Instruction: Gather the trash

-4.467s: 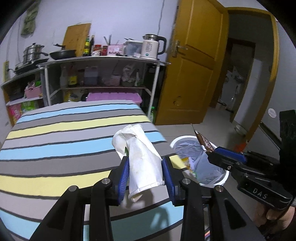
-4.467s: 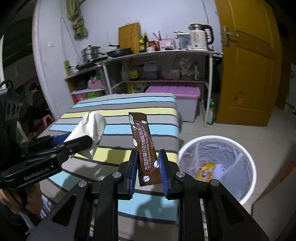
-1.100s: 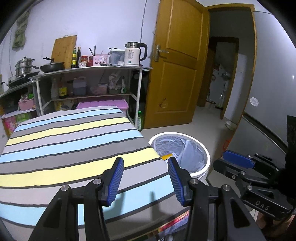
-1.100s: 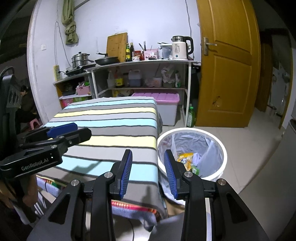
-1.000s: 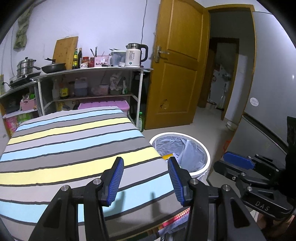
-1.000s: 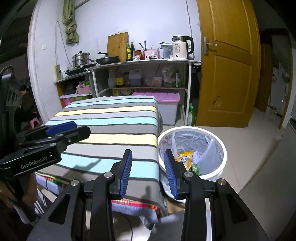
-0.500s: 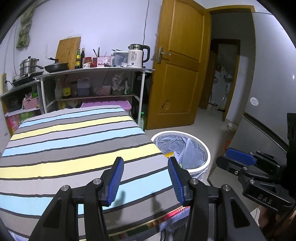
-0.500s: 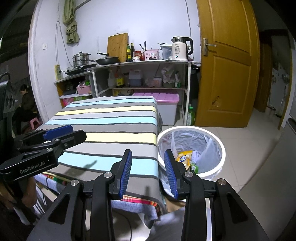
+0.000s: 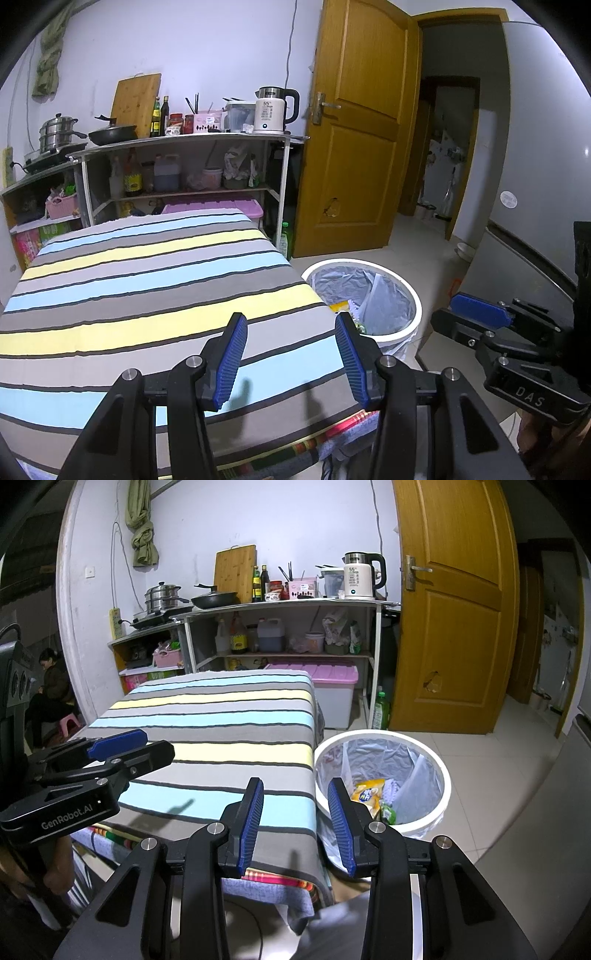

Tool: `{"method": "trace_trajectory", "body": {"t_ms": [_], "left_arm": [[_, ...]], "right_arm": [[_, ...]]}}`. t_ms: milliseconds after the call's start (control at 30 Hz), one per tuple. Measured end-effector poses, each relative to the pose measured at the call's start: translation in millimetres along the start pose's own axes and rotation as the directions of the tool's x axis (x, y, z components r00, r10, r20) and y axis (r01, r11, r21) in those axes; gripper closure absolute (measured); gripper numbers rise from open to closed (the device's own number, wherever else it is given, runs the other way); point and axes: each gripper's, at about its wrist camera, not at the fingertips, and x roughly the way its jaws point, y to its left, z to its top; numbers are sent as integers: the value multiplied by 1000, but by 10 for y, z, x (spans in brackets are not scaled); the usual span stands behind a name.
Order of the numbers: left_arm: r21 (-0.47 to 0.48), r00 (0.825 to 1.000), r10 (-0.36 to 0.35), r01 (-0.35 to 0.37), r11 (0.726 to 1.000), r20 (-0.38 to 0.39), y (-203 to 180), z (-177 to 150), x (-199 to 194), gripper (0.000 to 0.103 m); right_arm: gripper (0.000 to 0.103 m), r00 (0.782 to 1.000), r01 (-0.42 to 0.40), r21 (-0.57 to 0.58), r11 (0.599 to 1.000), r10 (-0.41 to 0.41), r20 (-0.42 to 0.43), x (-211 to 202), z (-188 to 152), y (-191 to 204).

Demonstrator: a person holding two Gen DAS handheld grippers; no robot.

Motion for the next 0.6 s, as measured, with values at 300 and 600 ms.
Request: {"method": "trace_trajectory", "body": {"t_ms": [300,600], "left_arm": [[6,1000,3,-3,1000,3,-1,-15,-6,54],[10,1000,4,-4,1000,5,-18,-17,-15,54]], "right_arm": [[65,1000,0,1,1000,0,1,-2,3,1],[65,1000,-2,0,1000,2,1,-2,0,1]]}}
